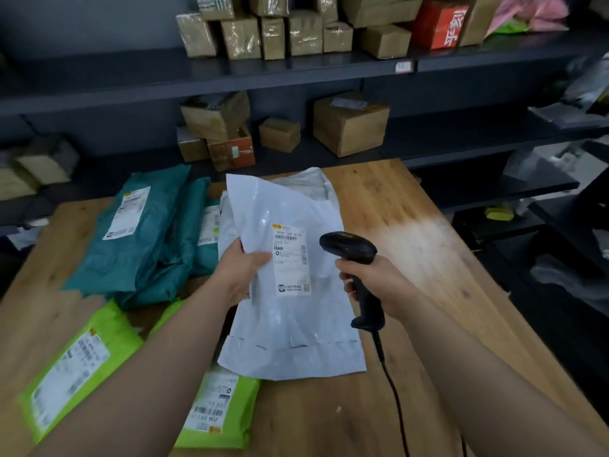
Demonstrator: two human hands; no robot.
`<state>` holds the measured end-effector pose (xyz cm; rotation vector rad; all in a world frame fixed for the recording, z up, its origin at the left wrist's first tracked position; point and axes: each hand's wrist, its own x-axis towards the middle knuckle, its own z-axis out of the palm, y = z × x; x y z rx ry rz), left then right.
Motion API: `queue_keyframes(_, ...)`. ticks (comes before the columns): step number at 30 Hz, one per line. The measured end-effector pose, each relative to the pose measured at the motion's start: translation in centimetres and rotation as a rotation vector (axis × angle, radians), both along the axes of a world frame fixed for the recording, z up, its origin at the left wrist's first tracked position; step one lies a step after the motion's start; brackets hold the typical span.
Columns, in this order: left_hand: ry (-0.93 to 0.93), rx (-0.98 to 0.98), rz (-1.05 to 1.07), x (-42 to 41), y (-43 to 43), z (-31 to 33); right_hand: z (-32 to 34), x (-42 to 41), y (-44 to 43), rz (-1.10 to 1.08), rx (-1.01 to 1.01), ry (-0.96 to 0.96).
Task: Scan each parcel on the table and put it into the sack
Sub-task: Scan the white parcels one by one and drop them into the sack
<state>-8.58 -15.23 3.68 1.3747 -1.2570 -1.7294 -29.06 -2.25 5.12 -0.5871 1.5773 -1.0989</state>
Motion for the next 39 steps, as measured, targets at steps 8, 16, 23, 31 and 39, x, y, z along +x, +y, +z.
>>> queue_keyframes(8, 0.142, -0.049, 0.153, 3.5, 5.3, -1.6, 4.3, 3.1, 3.8, 0.081, 0.016, 0.092)
queue_keyframes(16, 0.177, -0.032, 0.244, 4.0, 7.1, -2.6, 6.4, 5.3, 6.1, 0.123, 0.026, 0.141)
queue_keyframes(23, 0.207, -0.012, 0.235, 4.6, 6.8, -3.4, 7.6, 5.1, 7.4, 0.095, 0.057, 0.161)
queue_keyframes(31, 0.155, 0.017, 0.237, 5.2, 6.7, -4.0, 7.6, 4.8, 7.4, 0.090, 0.077, 0.149)
queue_keyframes(39, 0.133, 0.038, 0.241, 5.7, 7.0, -4.4, 6.6, 5.2, 6.8, 0.109, 0.098, 0.128)
